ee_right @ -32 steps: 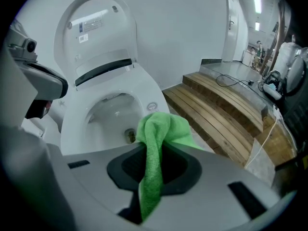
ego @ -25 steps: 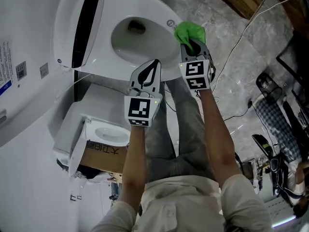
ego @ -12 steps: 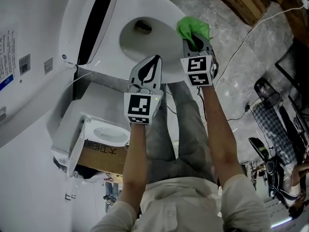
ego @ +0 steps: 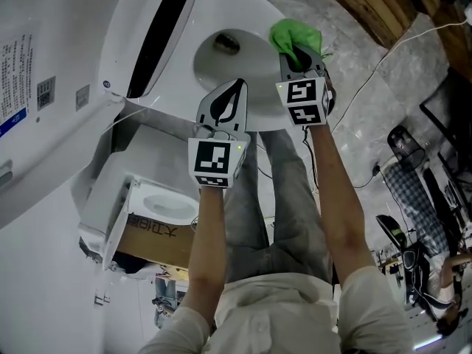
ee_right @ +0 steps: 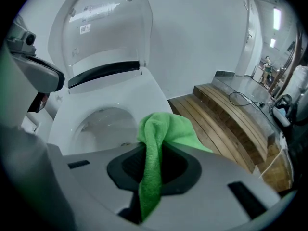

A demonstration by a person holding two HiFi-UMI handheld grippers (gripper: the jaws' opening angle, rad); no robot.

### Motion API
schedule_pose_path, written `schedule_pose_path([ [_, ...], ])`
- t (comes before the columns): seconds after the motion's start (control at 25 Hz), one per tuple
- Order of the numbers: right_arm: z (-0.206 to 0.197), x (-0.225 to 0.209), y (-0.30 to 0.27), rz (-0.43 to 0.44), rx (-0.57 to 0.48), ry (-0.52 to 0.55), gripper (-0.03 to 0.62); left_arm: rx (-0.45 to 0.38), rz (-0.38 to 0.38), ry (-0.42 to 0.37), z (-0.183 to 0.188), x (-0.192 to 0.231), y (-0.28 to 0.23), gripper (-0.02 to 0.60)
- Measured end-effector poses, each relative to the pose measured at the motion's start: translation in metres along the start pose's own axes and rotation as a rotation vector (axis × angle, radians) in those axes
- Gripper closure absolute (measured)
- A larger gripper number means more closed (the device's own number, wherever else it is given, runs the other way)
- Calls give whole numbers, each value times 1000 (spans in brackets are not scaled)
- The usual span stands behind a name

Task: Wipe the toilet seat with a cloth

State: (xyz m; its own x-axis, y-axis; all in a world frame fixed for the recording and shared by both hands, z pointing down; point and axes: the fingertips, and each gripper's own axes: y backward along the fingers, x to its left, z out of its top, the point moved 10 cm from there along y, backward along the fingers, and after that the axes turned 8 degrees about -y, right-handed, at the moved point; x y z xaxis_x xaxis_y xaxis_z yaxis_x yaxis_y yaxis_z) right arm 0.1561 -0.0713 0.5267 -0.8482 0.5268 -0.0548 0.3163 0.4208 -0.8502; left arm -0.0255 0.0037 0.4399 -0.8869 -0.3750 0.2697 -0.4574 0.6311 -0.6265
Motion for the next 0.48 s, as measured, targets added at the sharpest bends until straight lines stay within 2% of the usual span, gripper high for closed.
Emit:
schedule_pose_path([
  [0.48,34,20,-25,28,-15,59,543,-23,52,34,-1,35,9,569],
])
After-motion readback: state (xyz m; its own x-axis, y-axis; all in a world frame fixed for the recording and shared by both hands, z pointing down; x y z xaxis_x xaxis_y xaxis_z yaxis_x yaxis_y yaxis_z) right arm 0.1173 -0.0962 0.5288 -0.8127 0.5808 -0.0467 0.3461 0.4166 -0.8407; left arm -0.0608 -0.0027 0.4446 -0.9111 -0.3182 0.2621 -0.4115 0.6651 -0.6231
